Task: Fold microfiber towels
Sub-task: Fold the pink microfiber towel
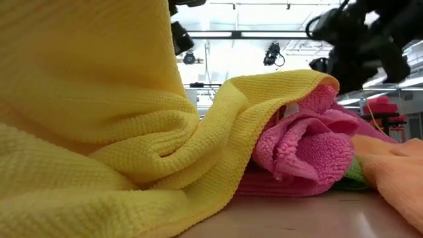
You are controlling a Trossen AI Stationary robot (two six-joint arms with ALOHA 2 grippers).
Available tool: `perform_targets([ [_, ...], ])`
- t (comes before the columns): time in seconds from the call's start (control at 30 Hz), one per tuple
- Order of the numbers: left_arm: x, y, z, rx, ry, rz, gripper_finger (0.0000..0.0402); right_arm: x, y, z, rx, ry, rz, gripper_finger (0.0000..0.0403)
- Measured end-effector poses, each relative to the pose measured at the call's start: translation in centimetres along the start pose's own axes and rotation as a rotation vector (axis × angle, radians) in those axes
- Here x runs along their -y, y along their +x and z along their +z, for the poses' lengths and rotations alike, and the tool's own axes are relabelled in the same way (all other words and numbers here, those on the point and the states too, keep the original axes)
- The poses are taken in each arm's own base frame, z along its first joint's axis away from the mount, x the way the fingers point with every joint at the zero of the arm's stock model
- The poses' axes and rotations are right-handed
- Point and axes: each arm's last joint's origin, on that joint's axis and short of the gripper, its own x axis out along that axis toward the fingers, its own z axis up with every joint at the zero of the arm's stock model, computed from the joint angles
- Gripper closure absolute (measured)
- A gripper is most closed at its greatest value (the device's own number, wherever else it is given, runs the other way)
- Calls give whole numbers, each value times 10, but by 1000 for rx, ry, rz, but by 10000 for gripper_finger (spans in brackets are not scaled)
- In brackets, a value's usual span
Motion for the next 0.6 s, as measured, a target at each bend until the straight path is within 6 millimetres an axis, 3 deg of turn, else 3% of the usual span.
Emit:
perform_targets([
  [0.3,-9,-4,22,200,172,370,378,11,-25,13,131,140,12,378],
  [0.43,-11,-9,33,289,225,483,341,13,-29,15,149,164,8,378],
  [0.6,-21,-4,40,325,271,556,264,16,-32,16,169,186,-43,378],
])
